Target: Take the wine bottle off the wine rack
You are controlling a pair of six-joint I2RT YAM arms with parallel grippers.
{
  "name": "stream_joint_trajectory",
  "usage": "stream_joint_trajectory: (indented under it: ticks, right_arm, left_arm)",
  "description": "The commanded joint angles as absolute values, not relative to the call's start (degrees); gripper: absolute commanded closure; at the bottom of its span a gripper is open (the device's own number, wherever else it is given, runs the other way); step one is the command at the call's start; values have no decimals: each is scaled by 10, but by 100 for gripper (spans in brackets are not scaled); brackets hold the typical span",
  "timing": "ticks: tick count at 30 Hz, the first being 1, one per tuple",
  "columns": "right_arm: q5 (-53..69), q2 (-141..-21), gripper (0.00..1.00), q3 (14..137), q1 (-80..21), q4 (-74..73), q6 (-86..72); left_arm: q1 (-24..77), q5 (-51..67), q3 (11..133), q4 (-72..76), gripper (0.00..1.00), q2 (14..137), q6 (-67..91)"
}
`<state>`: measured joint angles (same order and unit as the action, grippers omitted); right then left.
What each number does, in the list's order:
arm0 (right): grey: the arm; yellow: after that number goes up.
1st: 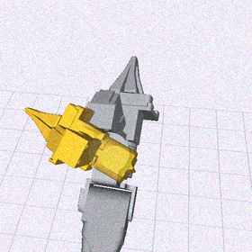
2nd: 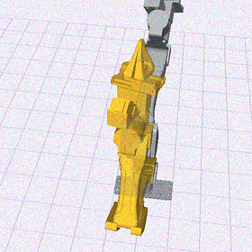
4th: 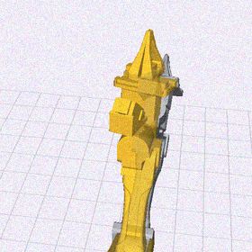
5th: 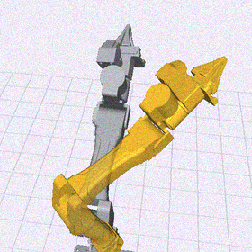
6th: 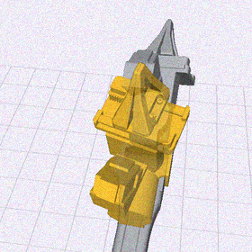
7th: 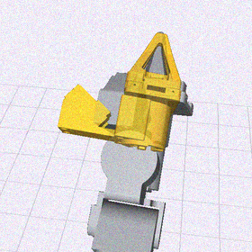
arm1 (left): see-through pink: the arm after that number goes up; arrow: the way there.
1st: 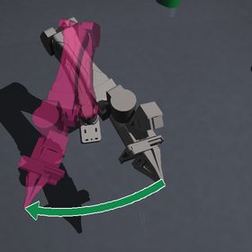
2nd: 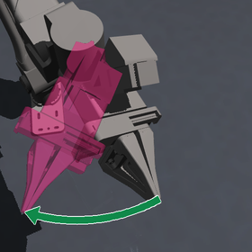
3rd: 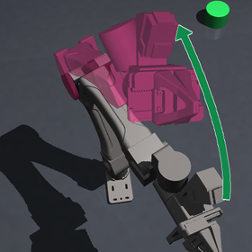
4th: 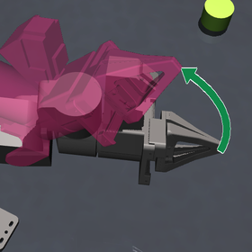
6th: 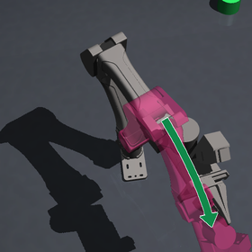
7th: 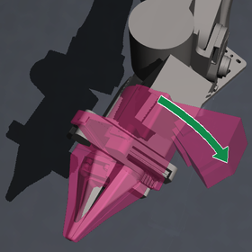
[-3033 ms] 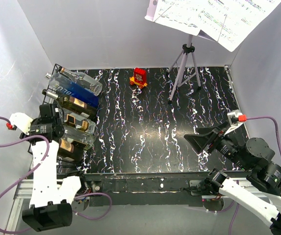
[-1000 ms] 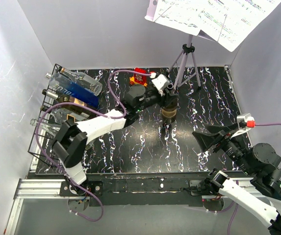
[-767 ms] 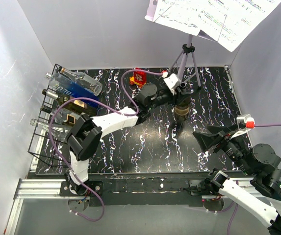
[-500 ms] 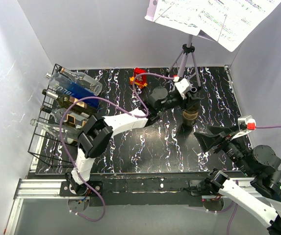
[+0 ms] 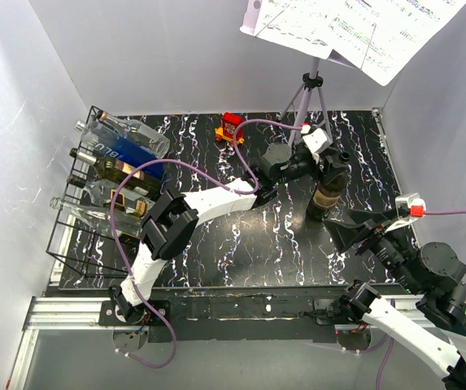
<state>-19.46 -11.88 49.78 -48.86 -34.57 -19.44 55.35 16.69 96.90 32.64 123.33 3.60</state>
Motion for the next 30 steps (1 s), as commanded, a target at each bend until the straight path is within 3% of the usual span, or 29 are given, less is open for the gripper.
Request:
stream_joint_trajectory:
  ticks: [1, 8, 16, 20, 30]
  right_arm:
    - [-207, -112, 16, 500, -490, -334, -186]
    - [-210, -112, 16, 506, -490, -338, -185]
    - [-207, -113, 16, 507, -490, -349, -189]
    - [-207, -111, 16, 504, -490, -355, -194]
    - [-207, -107, 16, 497, -490, -367, -208]
  left_arm:
    - [557, 154, 995, 327, 43, 1207, 31]
    - [560, 149, 984, 323, 30, 1181, 32]
    - [560, 85, 893, 350, 3, 1072, 40]
    - [560, 22, 824, 338, 2, 980, 34]
    - [559, -318, 695, 126, 2, 748, 4]
